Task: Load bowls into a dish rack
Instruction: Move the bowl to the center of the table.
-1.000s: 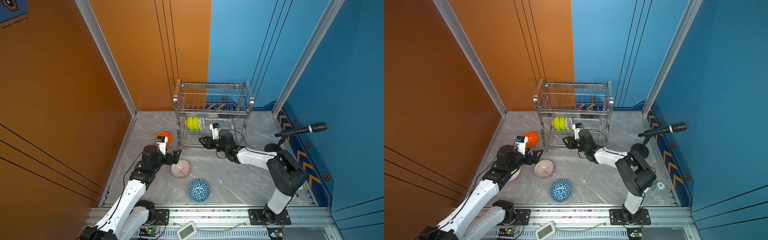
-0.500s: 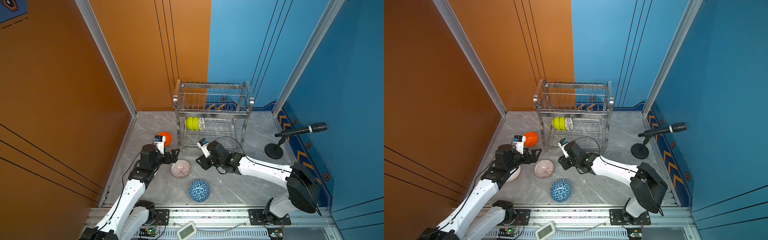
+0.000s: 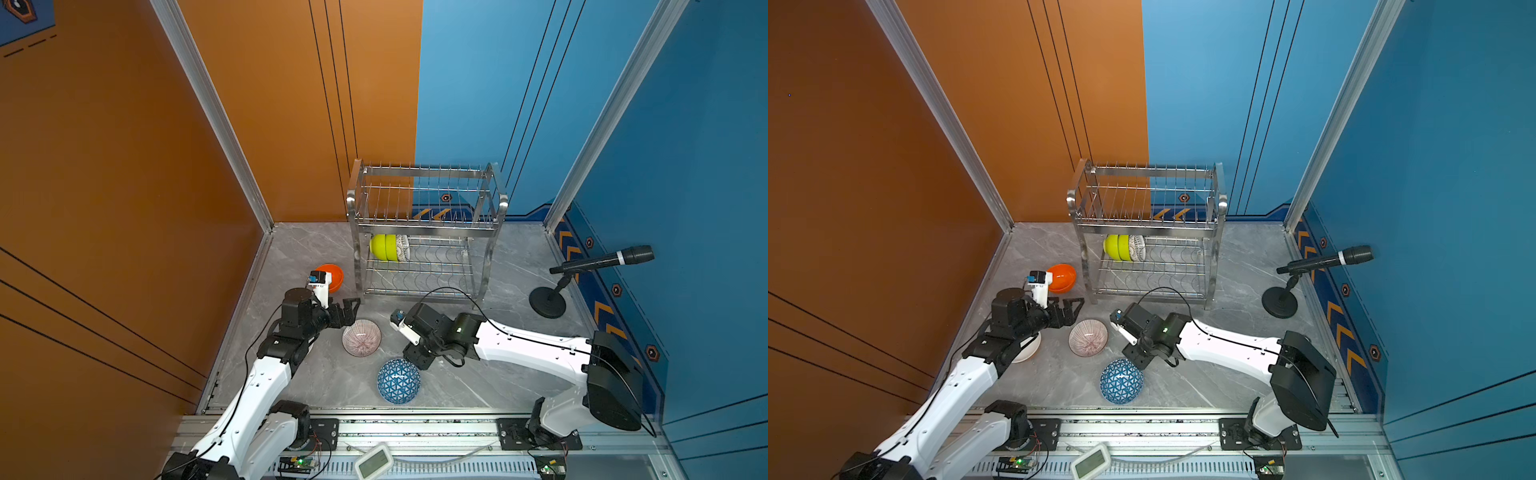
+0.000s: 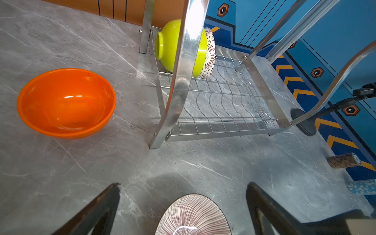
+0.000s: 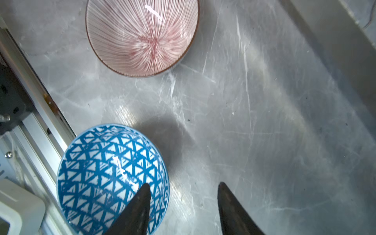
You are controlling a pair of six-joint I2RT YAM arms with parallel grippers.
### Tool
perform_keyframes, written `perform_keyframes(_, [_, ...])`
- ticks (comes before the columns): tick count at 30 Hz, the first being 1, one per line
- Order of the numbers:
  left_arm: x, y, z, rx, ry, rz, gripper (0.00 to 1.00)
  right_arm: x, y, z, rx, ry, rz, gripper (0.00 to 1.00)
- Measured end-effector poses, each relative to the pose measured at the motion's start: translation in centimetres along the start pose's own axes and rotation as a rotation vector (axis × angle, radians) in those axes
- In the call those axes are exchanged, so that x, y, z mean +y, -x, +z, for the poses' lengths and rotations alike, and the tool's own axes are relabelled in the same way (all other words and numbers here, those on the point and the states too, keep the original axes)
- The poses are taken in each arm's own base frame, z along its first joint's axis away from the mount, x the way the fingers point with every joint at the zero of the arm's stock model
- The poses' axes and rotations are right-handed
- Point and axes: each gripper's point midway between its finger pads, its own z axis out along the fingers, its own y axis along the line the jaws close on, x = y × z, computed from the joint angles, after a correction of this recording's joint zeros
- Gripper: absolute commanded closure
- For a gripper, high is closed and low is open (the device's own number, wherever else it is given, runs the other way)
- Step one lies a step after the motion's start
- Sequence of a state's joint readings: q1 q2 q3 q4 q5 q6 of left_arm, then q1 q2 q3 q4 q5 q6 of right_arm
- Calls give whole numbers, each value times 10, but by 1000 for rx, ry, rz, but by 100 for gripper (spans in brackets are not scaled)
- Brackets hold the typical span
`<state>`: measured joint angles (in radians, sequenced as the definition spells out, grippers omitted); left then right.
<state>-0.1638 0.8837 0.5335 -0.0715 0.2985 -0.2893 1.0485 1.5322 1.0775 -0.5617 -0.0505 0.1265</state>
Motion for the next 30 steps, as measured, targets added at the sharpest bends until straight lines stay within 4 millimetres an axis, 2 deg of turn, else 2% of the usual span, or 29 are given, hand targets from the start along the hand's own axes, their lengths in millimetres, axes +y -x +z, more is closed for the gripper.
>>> perform_keyframes(5, [0,-1,0,2,1,-1,2,6,-7,10,59,8,-32,45])
perform_keyframes(11, [3,-5,4,22,6,-7,2,20,-16,32,142,28,-80,48])
perform_keyframes(16, [3,-5,4,24,8,-7,2,22,-15,44,176,31,-107,58])
perform_keyframes(20, [4,-7,4,30,10,-9,2,21,-19,46,198,28,-124,69])
perform_keyframes(23, [4,-8,5,35,11,-10,2,17,-19,46,201,26,-125,78])
perform_keyframes(25, [5,-8,6,36,12,-11,2,13,-19,45,204,21,-121,88])
perform_keyframes(30, [4,-8,6,37,12,-11,2,-1,-17,45,201,28,-79,92])
